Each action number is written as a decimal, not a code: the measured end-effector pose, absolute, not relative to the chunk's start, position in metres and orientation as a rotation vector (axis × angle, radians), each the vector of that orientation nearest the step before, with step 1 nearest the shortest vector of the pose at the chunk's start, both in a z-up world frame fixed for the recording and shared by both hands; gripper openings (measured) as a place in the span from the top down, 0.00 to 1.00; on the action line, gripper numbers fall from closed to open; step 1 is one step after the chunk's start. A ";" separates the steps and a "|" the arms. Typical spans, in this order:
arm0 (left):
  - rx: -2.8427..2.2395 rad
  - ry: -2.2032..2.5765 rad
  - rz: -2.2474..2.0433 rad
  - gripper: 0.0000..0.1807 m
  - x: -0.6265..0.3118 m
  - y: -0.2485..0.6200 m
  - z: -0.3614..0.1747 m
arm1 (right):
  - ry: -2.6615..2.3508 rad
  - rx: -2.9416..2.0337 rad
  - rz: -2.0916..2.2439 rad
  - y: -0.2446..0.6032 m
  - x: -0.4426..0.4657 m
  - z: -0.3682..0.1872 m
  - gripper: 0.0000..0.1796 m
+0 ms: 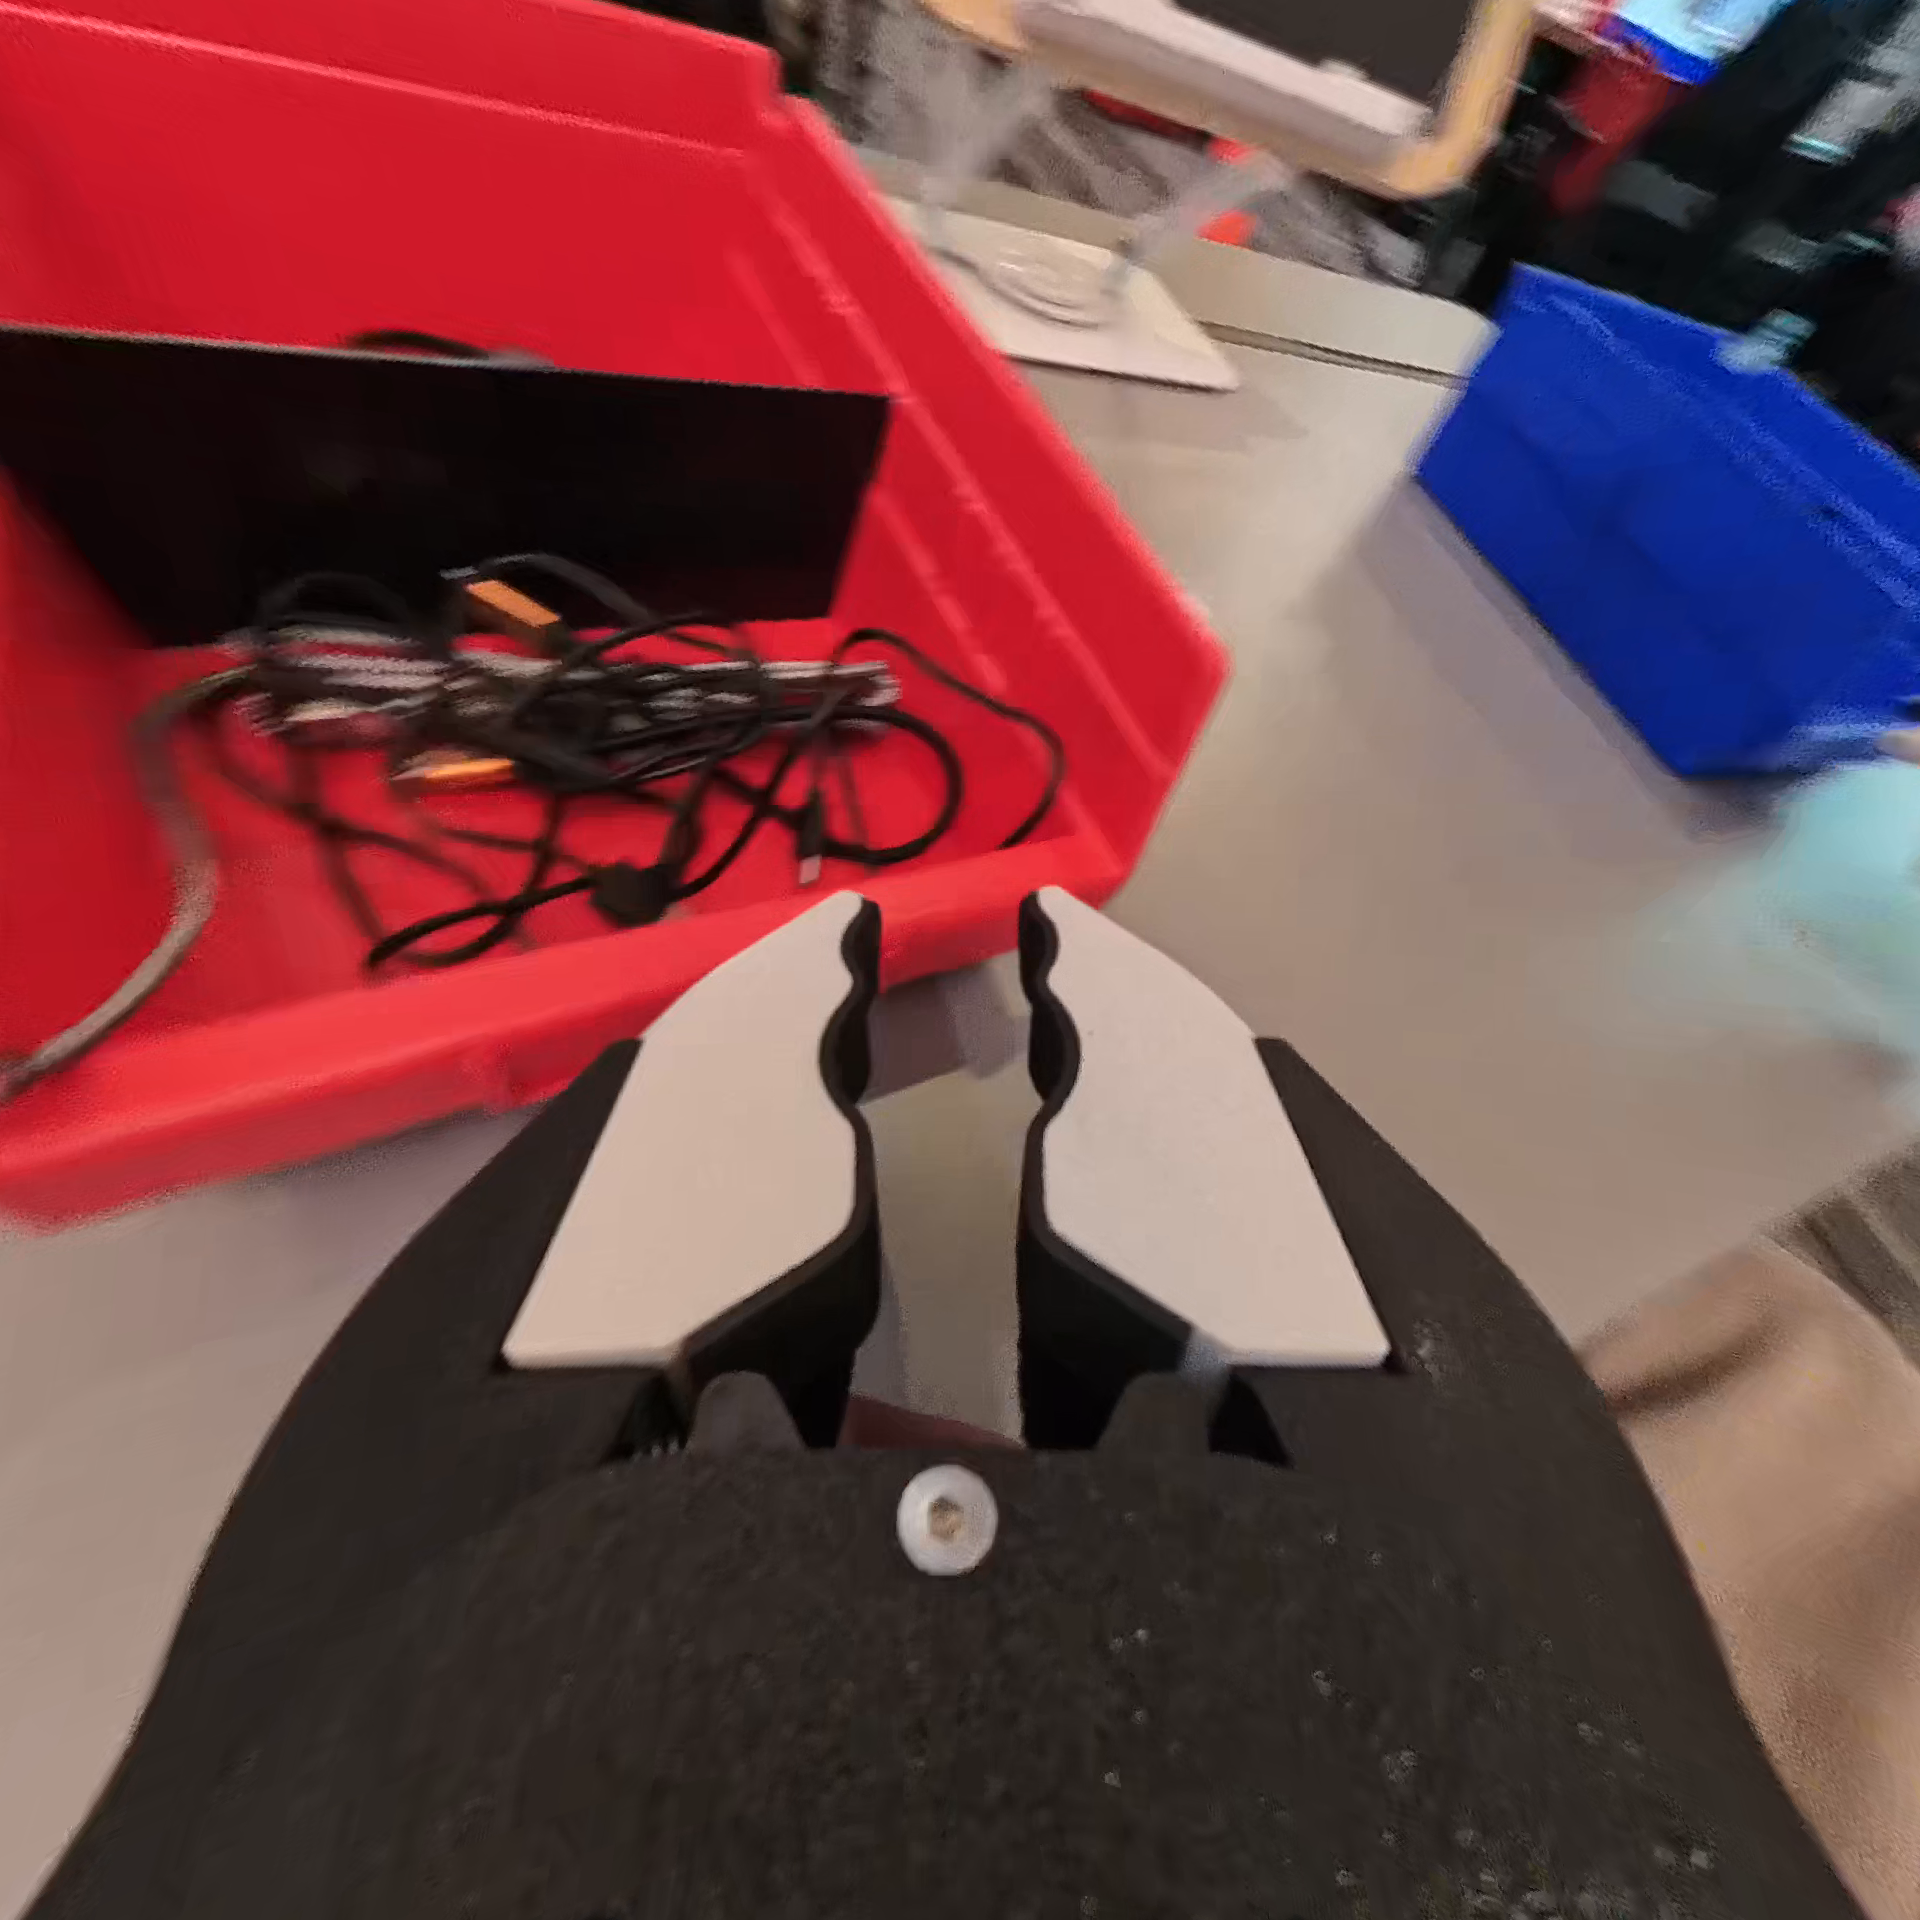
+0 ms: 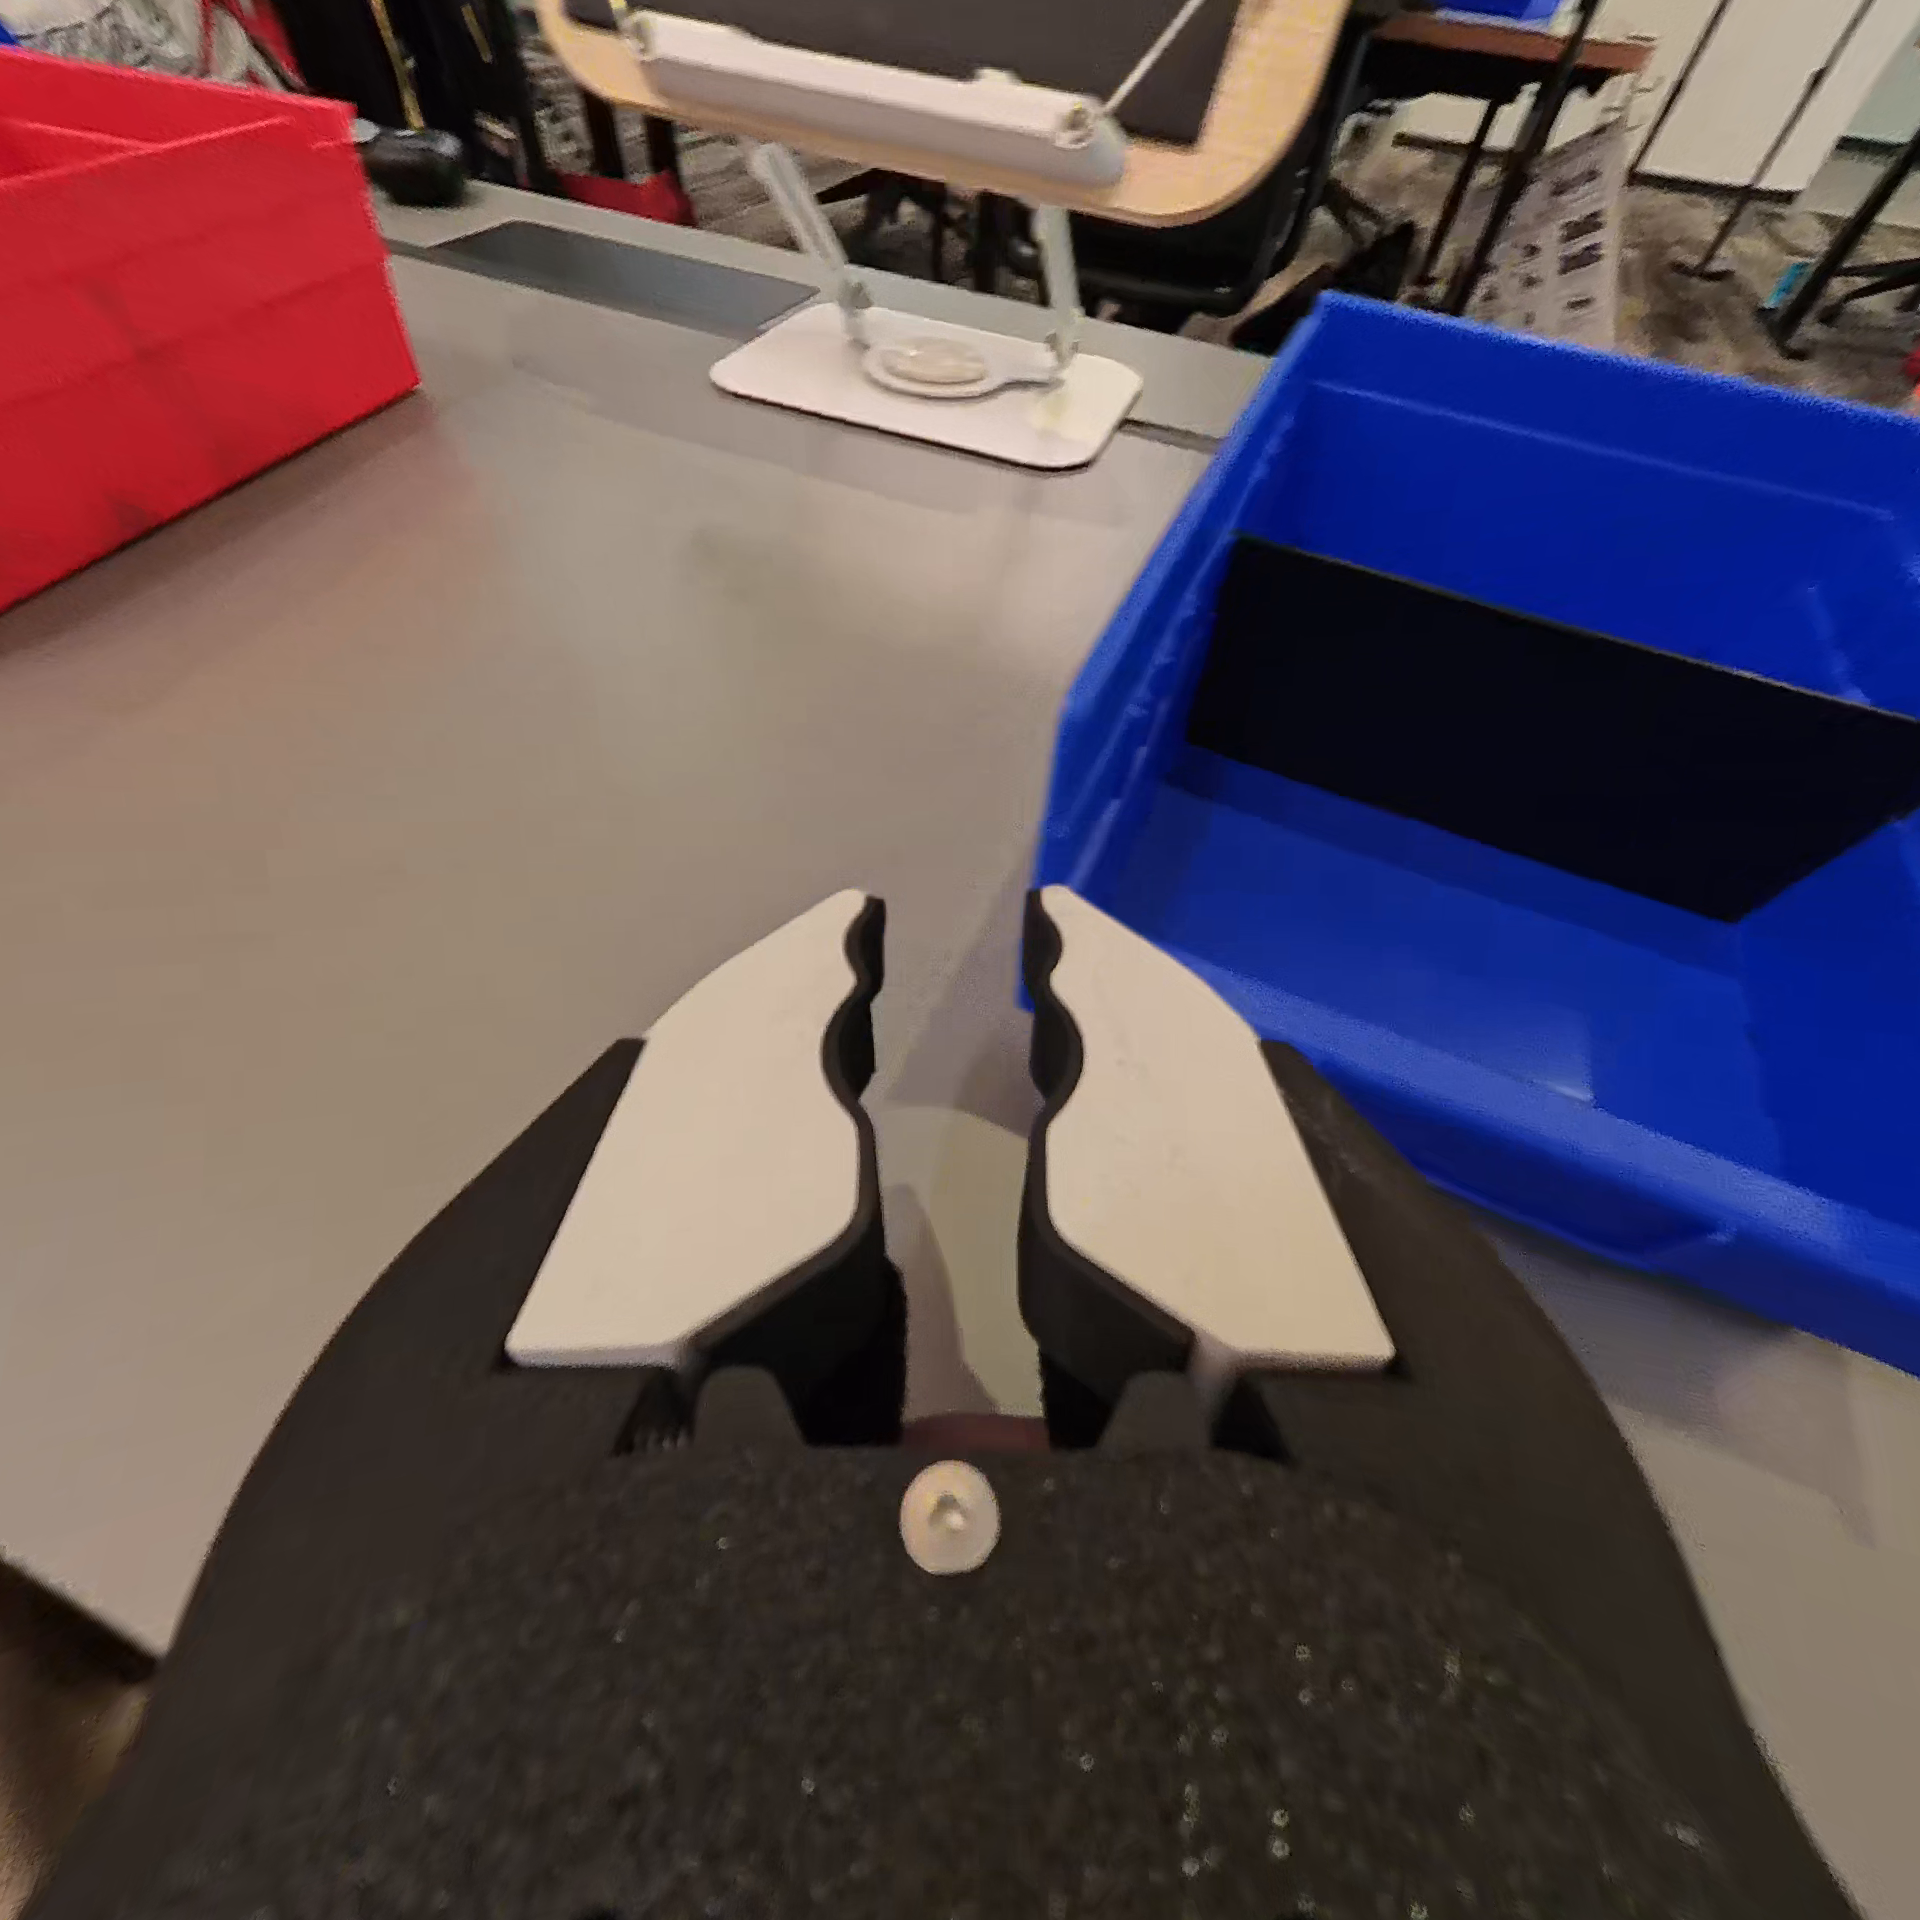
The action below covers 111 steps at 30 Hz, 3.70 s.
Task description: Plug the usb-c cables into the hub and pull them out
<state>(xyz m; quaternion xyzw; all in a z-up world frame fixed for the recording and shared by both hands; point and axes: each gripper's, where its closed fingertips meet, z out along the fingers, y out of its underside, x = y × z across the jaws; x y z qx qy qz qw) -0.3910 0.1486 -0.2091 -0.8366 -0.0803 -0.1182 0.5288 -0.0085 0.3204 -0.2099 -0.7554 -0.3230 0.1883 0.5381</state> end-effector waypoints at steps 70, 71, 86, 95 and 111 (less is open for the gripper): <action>-1.669 0.045 -1.109 0.88 -0.208 0.308 -0.034 | -0.932 -1.362 0.573 0.276 -0.051 -0.164 0.72; -1.687 0.066 -1.075 0.88 -0.194 0.306 -0.049 | -0.932 -1.344 0.526 0.276 -0.050 -0.163 0.73; -1.728 0.084 -1.441 0.88 -0.069 0.263 -0.137 | -0.990 -1.181 0.406 0.262 -0.060 -0.158 0.77; -1.738 0.101 -1.445 0.88 -0.060 0.257 -0.144 | -1.036 -1.147 0.348 0.260 -0.059 -0.161 0.94; -1.895 0.152 -0.884 0.80 -0.189 0.171 -0.172 | -1.172 -1.036 0.072 0.306 -0.124 -0.149 0.95</action>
